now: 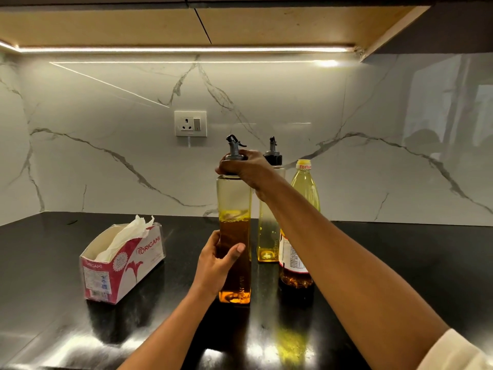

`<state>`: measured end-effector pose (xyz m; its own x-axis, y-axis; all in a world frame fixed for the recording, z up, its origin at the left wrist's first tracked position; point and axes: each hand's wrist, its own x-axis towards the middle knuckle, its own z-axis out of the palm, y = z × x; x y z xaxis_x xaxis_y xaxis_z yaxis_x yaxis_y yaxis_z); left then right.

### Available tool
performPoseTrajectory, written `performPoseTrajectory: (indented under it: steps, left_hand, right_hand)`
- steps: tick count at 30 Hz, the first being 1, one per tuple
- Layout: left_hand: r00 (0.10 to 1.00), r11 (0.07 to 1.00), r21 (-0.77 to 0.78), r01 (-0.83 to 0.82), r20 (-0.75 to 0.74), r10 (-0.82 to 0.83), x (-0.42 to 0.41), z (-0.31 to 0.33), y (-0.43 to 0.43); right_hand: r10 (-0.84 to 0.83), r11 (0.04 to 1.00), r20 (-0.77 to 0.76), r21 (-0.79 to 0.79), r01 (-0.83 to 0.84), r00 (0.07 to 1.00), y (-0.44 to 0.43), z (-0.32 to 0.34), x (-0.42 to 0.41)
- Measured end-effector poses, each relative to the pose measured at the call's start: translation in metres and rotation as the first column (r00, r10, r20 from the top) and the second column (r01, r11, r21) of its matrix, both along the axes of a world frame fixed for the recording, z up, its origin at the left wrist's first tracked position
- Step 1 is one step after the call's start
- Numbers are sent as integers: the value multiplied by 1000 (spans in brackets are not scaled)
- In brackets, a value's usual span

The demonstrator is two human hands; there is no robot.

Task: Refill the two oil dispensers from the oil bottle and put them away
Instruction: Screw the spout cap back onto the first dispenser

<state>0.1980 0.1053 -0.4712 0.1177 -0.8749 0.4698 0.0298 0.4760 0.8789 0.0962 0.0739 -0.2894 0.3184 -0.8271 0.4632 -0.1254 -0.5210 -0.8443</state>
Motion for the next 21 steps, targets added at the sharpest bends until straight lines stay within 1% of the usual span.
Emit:
performPoseTrajectory:
  steps: [3, 7, 8, 10, 12, 14, 17, 21]
  left_hand:
    - [1000, 1000, 15, -11, 17, 11, 1, 2, 4]
    - [1000, 999, 32, -22, 16, 21, 3, 3, 9]
    - [1000, 999, 30, -25, 9, 24, 3, 3, 9]
    - [999, 999, 32, -27, -21, 28, 2, 3, 9]
    - [999, 999, 41, -32, -37, 34, 3, 2, 9]
    - [998, 998, 42, -45, -37, 47, 5, 1, 6]
    - [997, 996, 55, -69, -30, 70, 11, 0, 1]
    - [997, 995, 83, -57, -52, 61, 25, -4, -12]
  right_hand:
    - [-17, 1000, -13, -14, 17, 1000, 5, 0, 1]
    - [-4, 1000, -120, -12, 2, 993, 14, 0, -6]
    - [-1, 1000, -112, -9, 0, 994, 15, -3, -9]
    - [9, 1000, -44, -22, -10, 999, 16, -16, -12]
    - [-22, 998, 29, -58, 23, 999, 16, -29, -10]
    - [-47, 996, 69, -79, 53, 997, 13, -36, -5]
    - [-46, 997, 66, -53, 50, 997, 8, -45, 2]
    - [-2, 1000, 55, -13, 3, 999, -3, -63, 5]
